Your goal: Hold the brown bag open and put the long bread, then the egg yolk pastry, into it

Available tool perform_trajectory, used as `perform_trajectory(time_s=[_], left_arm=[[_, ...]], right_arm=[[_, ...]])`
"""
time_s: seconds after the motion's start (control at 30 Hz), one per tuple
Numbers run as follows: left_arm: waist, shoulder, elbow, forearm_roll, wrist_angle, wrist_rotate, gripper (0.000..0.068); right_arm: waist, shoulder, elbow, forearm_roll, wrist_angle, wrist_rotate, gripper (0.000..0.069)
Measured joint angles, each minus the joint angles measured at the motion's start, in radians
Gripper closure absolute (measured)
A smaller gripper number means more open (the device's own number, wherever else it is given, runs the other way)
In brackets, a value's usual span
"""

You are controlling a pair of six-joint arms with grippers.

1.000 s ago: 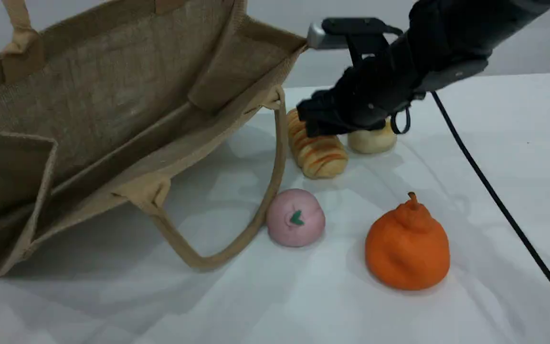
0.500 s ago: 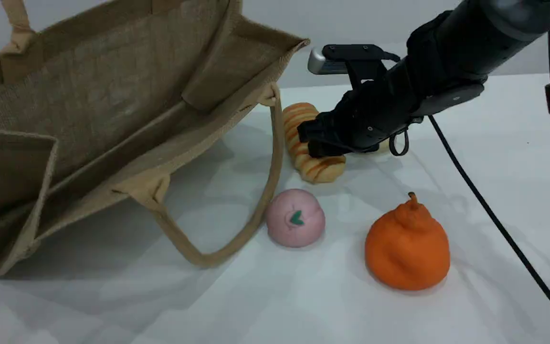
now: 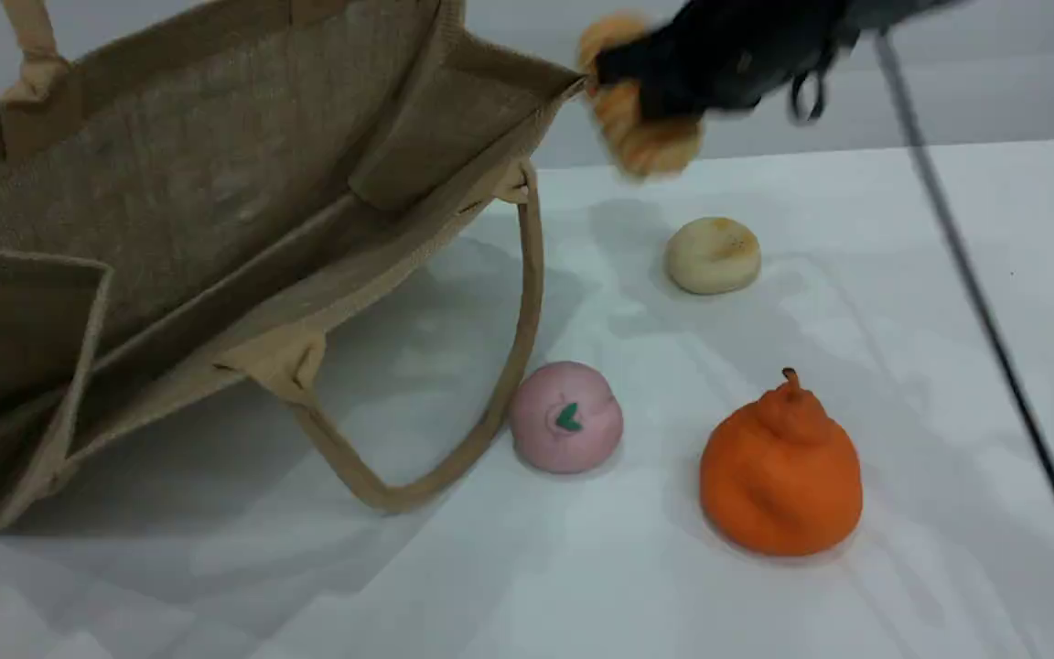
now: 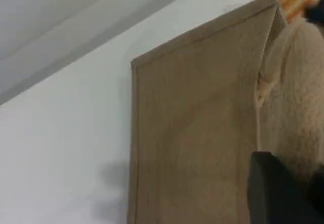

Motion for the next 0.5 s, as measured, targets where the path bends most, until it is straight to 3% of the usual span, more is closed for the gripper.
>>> perform_trajectory(time_s=[0.23,0.5], left_arm=[[0.000,0.000,0.000,0.000,0.000,0.000,0.0598],[0.000,0.000,0.000,0.003,0.000,0.000,0.0598]], right_arm=[[-0.057,-0.122,0.061,0.001,-0.100,0.000,0.0630],[-0.072,-0.320,0.305,-0.002,0.020,0.001,0.0633]])
